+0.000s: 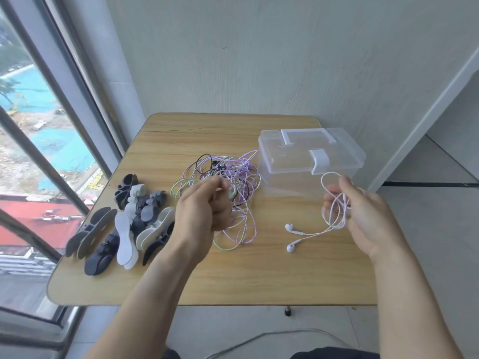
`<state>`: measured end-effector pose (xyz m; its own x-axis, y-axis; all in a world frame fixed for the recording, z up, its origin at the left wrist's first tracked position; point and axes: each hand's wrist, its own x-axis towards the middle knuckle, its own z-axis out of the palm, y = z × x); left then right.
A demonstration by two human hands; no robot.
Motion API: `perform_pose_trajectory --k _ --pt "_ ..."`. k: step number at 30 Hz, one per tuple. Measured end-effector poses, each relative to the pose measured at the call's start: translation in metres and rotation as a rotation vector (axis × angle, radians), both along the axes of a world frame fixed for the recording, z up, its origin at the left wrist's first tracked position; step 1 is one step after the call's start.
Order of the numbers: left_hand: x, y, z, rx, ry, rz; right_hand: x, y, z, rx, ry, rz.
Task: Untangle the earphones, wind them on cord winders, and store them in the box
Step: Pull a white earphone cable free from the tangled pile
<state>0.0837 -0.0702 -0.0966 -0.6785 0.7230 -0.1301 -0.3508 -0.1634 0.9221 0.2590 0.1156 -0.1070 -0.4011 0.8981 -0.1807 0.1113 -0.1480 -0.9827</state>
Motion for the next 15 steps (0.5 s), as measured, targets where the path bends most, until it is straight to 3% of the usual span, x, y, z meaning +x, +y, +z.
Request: perform_pose_trajectory --k 8,13,15 --pt "-0.014 -0.002 -0.01 -0.048 -0.014 0.297 0.026 0.022 -0.013 0.014 -0.384 -0.119" --pt "-0.019 -0.002 -0.007 -0.098 -0.058 0.323 0.032 0.03 -0.023 0.32 -0.741 -0.252" --pt "-0.018 -0.002 -0.005 -0.142 -0.021 0.271 0.026 0.023 -0.019 0.385 -0.787 -0.317"
